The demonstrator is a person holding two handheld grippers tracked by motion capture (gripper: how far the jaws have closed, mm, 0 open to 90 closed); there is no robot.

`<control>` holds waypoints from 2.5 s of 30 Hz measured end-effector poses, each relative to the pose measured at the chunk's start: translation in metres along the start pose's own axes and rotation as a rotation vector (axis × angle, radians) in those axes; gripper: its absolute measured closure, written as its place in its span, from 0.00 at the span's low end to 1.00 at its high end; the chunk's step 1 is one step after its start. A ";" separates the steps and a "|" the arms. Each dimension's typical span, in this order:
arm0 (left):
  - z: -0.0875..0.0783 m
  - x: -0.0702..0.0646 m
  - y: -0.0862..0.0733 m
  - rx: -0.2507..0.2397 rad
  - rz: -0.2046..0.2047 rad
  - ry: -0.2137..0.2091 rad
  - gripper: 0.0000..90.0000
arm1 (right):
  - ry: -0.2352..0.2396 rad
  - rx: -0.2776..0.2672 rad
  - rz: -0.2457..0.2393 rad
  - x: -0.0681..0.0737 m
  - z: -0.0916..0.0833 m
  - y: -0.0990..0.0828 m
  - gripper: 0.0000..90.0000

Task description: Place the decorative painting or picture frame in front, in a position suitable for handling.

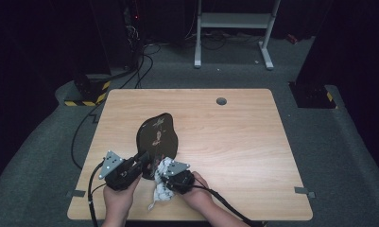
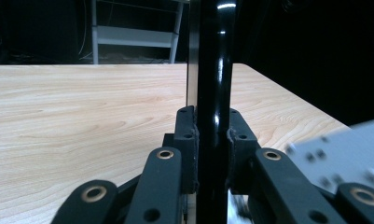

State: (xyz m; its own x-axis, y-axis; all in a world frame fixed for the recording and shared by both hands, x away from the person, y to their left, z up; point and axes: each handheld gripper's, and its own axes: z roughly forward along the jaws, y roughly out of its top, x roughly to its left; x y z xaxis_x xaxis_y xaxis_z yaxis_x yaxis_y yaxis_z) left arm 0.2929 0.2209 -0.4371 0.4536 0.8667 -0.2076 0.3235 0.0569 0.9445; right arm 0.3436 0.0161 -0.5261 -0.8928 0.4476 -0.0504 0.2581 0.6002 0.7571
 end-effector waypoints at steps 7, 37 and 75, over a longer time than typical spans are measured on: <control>0.000 0.001 0.000 0.002 0.001 -0.008 0.87 | 0.029 -0.003 -0.026 0.003 0.000 0.000 0.82; -0.001 0.005 -0.004 -0.041 0.004 -0.039 0.80 | -0.009 -0.064 0.006 -0.007 -0.026 0.001 0.81; 0.015 -0.004 -0.049 -0.077 0.065 -0.092 0.90 | -0.147 -0.292 0.096 -0.044 -0.102 -0.003 0.80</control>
State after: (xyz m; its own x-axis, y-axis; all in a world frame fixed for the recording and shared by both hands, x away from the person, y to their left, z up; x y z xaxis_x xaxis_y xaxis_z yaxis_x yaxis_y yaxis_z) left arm 0.2878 0.2074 -0.4864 0.5473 0.8207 -0.1641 0.2274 0.0429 0.9729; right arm 0.3442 -0.0730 -0.4603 -0.8015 0.5961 -0.0474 0.2025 0.3451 0.9164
